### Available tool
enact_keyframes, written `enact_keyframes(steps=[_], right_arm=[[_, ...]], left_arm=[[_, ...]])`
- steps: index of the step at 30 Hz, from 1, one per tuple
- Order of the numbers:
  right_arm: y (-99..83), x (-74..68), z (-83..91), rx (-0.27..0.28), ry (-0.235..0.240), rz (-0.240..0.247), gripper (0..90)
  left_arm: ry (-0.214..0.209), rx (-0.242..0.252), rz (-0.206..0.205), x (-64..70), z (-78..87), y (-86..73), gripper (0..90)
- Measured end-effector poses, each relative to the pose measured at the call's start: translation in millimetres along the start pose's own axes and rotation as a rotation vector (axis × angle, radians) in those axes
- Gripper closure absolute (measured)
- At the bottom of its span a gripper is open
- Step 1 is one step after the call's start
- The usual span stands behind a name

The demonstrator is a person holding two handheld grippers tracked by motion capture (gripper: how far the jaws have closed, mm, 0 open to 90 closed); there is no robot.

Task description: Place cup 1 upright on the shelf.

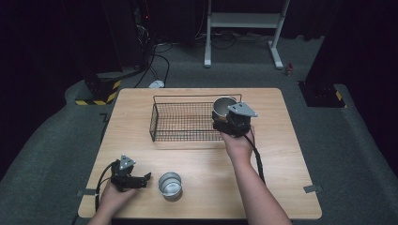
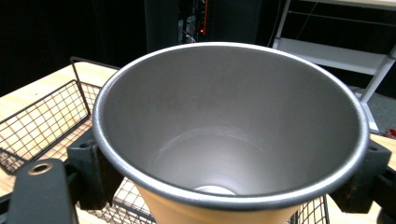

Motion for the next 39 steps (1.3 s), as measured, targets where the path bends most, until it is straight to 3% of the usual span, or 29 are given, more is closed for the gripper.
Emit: enact_keyframes(steps=[23,39], right_arm=[[6.0,-0.4,-38.3,-0.069,-0.01,-0.006,14.2],[-8.1,2.9,-60.3,-0.134,-0.016,-0.04,14.2]], left_arm=[[-0.002,0.0,0.001,0.0,0.0,0.0,0.4],[-0.007,-0.002,-0.001,-0.3,0.2,0.0,0.5]])
Point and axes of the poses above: each handheld gripper's, and its own axes: z roughly backward along the jaws, y roughly out of its top, x roughly to its right, the point moved 1 cm from there along -z, roughly forward along the jaws, and after that the axes turned 9 degrees about z, right-handed, at the moved point
